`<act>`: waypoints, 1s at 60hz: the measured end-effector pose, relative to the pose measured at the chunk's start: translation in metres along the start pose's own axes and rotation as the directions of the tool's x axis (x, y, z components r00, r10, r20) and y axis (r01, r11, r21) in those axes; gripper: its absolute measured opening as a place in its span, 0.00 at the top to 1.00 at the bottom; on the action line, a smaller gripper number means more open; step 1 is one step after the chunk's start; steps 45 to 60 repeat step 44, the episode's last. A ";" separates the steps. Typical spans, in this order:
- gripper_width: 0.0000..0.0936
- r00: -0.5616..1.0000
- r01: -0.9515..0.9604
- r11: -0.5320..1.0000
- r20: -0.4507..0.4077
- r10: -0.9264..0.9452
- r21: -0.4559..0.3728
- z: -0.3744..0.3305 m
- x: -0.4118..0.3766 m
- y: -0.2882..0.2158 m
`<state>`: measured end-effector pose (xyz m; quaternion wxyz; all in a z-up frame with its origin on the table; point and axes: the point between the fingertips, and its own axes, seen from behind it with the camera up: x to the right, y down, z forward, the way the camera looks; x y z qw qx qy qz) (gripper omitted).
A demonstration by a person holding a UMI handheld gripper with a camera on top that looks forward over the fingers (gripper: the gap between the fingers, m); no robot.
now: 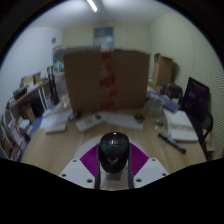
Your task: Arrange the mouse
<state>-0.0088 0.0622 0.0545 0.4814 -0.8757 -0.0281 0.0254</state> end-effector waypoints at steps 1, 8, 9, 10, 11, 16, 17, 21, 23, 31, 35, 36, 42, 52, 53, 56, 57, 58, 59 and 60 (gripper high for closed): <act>0.60 1.000 0.007 1.000 0.002 -0.007 -0.022 0.006 -0.002 0.012; 0.59 1.000 0.030 0.993 0.003 -0.030 -0.111 0.028 -0.010 0.061; 0.60 1.000 0.023 0.996 -0.001 -0.023 -0.089 0.030 -0.010 0.056; 0.59 1.000 0.018 0.995 -0.003 -0.018 -0.097 0.031 -0.009 0.058; 0.59 1.000 0.007 0.994 -0.011 -0.008 -0.106 0.020 -0.026 0.058; 0.47 1.000 -0.014 0.993 -0.001 0.014 -0.119 0.031 -0.011 0.062; 0.46 1.000 -0.015 0.993 0.001 0.015 -0.120 0.031 -0.011 0.061; 0.36 1.000 -0.024 0.987 0.009 0.026 -0.160 0.027 -0.011 0.063; 0.24 0.999 -0.042 0.982 0.008 0.044 -0.184 0.021 -0.012 0.065; 0.11 0.997 -0.073 0.984 0.022 0.078 -0.161 -0.024 -0.013 0.042; 0.10 0.995 -0.095 0.984 0.030 0.100 -0.149 -0.059 -0.013 0.032; 0.11 0.994 -0.101 0.984 0.029 0.107 -0.147 -0.068 -0.012 0.031; 0.10 0.992 -0.121 0.982 0.012 0.124 -0.144 -0.122 -0.003 0.029; 0.11 0.992 -0.129 0.981 -0.005 0.130 -0.143 -0.137 0.002 0.030; 0.11 0.992 -0.129 0.981 -0.005 0.130 -0.143 -0.137 0.002 0.030; 0.11 0.992 -0.129 0.981 -0.005 0.130 -0.143 -0.137 0.002 0.030; 0.11 0.992 -0.129 0.981 -0.005 0.130 -0.143 -0.137 0.002 0.030; 0.11 0.992 -0.129 0.981 -0.005 0.130 -0.143 -0.137 0.002 0.030; 0.11 0.992 -0.129 0.981 -0.005 0.130 -0.143 -0.137 0.002 0.030; 0.11 0.992 -0.129 0.981 -0.005 0.130 -0.143 -0.137 0.002 0.030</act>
